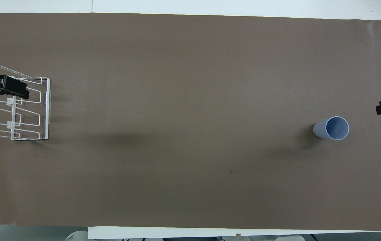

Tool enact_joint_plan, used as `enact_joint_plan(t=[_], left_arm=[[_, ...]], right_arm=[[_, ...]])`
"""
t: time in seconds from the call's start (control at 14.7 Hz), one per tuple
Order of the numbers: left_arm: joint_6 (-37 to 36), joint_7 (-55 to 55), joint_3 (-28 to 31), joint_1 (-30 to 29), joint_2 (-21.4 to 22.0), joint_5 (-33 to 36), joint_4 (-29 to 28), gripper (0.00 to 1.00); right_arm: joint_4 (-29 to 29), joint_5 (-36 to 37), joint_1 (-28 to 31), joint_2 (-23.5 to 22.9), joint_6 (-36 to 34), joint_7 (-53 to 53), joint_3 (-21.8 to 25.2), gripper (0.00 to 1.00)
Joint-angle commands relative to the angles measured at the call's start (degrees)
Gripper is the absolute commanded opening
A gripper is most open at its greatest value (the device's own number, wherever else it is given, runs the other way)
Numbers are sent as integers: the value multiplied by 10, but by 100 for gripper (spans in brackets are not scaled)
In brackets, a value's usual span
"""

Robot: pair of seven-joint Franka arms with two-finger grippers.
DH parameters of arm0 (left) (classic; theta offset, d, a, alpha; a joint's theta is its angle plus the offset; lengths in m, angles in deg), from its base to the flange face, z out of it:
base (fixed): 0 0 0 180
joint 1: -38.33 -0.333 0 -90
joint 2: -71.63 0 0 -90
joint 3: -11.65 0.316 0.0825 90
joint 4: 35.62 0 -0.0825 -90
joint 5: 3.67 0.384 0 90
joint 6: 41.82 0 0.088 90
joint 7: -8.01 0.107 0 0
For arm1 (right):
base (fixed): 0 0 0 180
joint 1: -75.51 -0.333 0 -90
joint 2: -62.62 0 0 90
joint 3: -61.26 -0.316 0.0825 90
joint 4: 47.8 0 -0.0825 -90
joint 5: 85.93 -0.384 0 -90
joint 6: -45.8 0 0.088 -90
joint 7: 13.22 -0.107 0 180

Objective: Hang cup on cup holder
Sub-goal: 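Reach the right gripper to the light blue cup and grasp its base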

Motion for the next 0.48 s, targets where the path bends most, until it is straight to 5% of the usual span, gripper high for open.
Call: enact_joint_plan(t=[0.0, 0.41], left_arm=[[12, 6, 2, -3, 14, -7, -18, 100], [12, 6, 2, -3, 14, -7, -18, 100]], right_arm=[[115, -7, 12, 10, 114, 17, -3, 100], [188, -31, 41, -24, 176, 92, -3, 100]])
